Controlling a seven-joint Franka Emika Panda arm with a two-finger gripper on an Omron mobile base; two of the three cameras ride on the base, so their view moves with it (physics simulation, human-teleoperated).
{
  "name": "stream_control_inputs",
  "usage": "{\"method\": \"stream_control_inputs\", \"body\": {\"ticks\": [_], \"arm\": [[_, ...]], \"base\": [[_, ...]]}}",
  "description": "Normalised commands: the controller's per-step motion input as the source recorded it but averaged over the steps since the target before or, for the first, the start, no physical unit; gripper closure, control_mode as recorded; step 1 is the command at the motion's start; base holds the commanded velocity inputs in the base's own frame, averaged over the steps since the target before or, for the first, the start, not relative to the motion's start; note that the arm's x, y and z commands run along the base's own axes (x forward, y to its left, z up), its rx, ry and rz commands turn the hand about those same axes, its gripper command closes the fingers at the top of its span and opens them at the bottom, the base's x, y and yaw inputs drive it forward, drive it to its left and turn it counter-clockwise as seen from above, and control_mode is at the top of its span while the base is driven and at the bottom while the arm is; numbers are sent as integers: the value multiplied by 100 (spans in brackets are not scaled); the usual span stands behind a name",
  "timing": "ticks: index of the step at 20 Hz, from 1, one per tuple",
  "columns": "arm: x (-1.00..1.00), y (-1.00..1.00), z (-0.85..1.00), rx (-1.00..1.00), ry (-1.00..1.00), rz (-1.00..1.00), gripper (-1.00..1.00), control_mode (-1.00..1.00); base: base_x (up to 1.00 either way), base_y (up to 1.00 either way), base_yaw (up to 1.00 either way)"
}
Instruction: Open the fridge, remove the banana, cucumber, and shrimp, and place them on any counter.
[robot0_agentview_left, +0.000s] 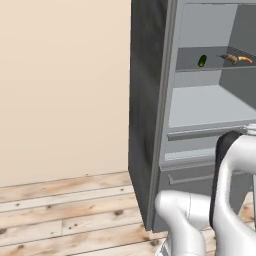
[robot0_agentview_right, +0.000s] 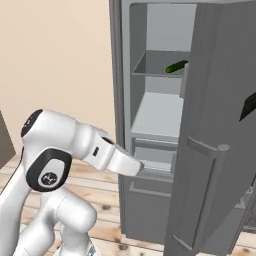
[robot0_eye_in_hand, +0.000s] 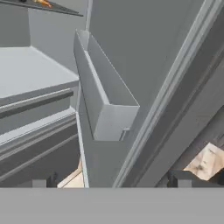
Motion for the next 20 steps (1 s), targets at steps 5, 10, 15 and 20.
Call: {"method": "stream_control_inputs", "body": {"ticks": [5, 10, 15, 20], "arm": [[100, -34, -22, -1, 29, 0, -100, -100], [100, -38, -17, -2, 24, 0, -100, -100], [80, -74, -19, -6, 23, -1, -100, -100], [6, -90, -2, -6, 6, -1, -100, -100]], "base": [[0, 0, 0], [0, 0, 0], [0, 0, 0], [0, 0, 0]]}}
